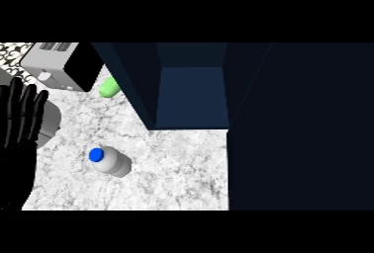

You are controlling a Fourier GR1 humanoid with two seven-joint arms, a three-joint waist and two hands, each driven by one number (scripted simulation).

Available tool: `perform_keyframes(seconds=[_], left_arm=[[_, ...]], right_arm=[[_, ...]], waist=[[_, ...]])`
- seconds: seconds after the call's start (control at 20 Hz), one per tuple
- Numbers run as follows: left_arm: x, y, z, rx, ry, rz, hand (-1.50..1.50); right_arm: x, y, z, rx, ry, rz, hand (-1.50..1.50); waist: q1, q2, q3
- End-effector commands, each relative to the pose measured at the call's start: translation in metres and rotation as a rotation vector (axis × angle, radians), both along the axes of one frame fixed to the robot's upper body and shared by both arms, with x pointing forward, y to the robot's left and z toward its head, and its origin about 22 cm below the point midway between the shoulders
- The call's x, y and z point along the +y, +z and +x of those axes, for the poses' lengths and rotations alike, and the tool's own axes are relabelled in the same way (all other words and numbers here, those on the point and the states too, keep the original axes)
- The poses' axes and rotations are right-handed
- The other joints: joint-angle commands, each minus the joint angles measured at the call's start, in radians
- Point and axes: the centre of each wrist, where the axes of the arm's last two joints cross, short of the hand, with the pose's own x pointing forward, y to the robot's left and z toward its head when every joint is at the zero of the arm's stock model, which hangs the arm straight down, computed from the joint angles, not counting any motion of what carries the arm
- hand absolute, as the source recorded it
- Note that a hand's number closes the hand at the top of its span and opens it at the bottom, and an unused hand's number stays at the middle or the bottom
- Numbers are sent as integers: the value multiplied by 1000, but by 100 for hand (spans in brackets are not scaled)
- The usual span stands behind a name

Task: Pick up the bottled water, place it into the cabinet and close the cabinet

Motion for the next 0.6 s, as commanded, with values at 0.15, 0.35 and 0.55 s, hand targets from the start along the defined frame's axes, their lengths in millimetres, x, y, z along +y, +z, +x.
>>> perform_keyframes(seconds=[0.15, 0.35, 0.55], left_arm=[[-31, 4, 3, -36, -662, 2, -150], [-42, -48, -11, 359, -900, -72, -150], [-3, -55, -19, 486, -1032, -93, -150]], right_arm=[[0, 4, -10, -23, 10, -43, -150], [21, -22, -13, 190, 130, 218, -150], [21, -25, -35, 272, 153, 291, -150]], waist=[[-38, 1, 1], [-44, 28, 7], [-24, 5, 5]])
